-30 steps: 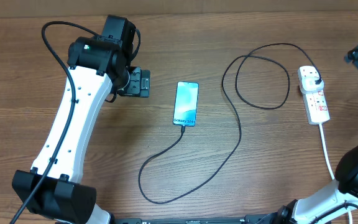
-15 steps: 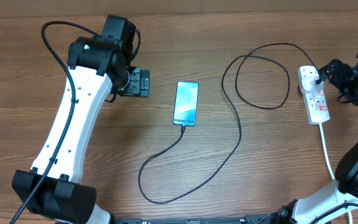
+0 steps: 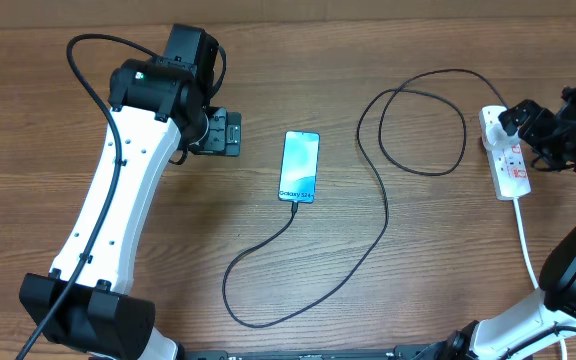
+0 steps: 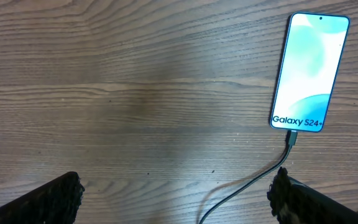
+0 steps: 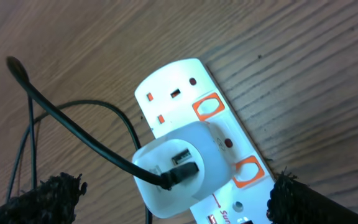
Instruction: Plug charger to phone and switch on socket
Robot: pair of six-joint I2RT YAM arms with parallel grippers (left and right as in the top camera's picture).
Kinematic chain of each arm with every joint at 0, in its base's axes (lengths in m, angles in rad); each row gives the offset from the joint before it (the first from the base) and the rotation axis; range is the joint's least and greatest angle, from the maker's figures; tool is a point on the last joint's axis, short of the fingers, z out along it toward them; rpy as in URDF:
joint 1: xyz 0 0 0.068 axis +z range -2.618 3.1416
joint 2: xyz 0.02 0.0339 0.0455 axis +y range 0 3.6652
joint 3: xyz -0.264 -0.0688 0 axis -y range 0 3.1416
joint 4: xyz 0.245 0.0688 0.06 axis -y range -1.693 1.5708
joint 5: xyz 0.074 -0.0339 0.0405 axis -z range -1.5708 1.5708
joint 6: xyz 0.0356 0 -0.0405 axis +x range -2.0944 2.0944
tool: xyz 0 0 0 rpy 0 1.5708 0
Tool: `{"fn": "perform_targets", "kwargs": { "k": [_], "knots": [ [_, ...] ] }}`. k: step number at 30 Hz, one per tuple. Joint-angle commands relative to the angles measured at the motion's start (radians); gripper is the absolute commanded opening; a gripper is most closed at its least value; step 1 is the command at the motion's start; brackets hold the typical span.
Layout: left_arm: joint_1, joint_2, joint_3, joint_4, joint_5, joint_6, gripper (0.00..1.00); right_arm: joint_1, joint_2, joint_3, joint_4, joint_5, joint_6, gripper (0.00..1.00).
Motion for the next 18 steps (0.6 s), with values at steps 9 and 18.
{"fn": "perform_targets", "kwargs": {
  "k": [9, 18],
  "knots": [
    [-0.005, 0.005, 0.010, 0.001, -0.009, 0.016, 1.00, 0.005, 0.076, -0.004, 0.008, -0.053, 0.014, 1.00],
    [-0.005, 0.005, 0.010, 0.001, -0.009, 0.016, 0.99, 0.005, 0.076, -0.005, 0.026, -0.053, -0.013, 1.00]
  ]
}}
